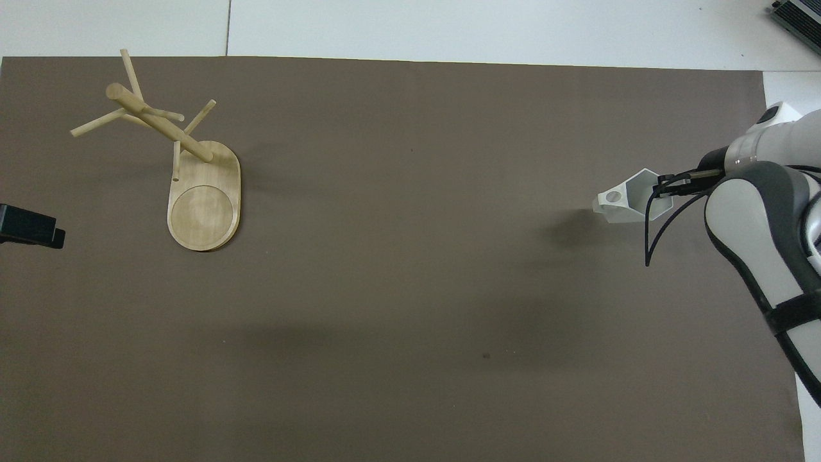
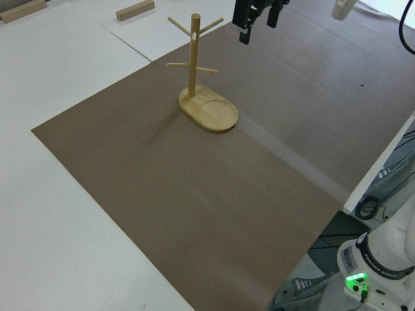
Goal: Hang cup on rack
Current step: 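Lift the white cup with the right gripper toward the left gripper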
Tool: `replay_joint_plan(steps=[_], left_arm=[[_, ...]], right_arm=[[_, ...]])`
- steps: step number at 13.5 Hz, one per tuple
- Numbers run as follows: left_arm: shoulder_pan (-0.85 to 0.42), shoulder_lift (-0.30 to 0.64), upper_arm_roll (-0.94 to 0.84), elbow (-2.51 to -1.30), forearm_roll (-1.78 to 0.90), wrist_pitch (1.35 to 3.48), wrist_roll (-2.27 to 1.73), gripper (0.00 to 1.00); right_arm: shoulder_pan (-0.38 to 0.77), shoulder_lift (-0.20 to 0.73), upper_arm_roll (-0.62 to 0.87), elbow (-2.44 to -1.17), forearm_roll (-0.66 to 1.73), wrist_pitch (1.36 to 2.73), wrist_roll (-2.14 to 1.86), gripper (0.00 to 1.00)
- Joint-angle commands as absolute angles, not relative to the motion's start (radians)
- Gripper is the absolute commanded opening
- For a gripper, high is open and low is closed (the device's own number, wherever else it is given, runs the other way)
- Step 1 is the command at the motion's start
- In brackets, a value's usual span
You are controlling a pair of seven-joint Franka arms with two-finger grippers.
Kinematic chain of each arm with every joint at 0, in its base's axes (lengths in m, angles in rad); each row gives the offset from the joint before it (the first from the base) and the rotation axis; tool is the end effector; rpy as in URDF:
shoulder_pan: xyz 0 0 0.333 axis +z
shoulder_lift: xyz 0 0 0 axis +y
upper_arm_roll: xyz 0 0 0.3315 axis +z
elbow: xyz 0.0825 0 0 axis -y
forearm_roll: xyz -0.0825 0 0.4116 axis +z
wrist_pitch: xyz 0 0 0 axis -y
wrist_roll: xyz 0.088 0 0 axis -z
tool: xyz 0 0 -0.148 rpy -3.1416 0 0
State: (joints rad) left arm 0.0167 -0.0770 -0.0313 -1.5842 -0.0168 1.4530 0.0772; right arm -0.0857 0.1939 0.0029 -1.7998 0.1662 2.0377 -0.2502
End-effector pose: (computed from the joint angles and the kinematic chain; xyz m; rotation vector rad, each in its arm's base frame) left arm 0.5420 -0.0112 0.6258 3.1210 -0.1455 -0.0840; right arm 0.6480 -0.0385 0.4059 -2.9952 -0.1434 -0.1025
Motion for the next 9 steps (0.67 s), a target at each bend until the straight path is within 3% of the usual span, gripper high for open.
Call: replay_joint_plan(steps=[1, 4, 9], left_arm=[[0.014, -0.1, -0.029, -1.606, -0.009, 1.442, 0.077, 1.0], [0.017, -0.109, -0.034, -1.608, -0.011, 1.427, 0.081, 1.0], [0.006, -0.143, -0.038, -1.692, -0.066, 1.523, 0.168, 1.0]], right_arm=[[-0.095, 0.183, 0.048, -1.761, 0.301, 1.984, -0.235, 0.0], [-0.088, 0.158, 0.054, -1.761, 0.604, 1.96, -0.233, 0.0], [-0.034, 0.155, 0.13, -1.755, 0.865, 1.97, -0.232, 0.0]])
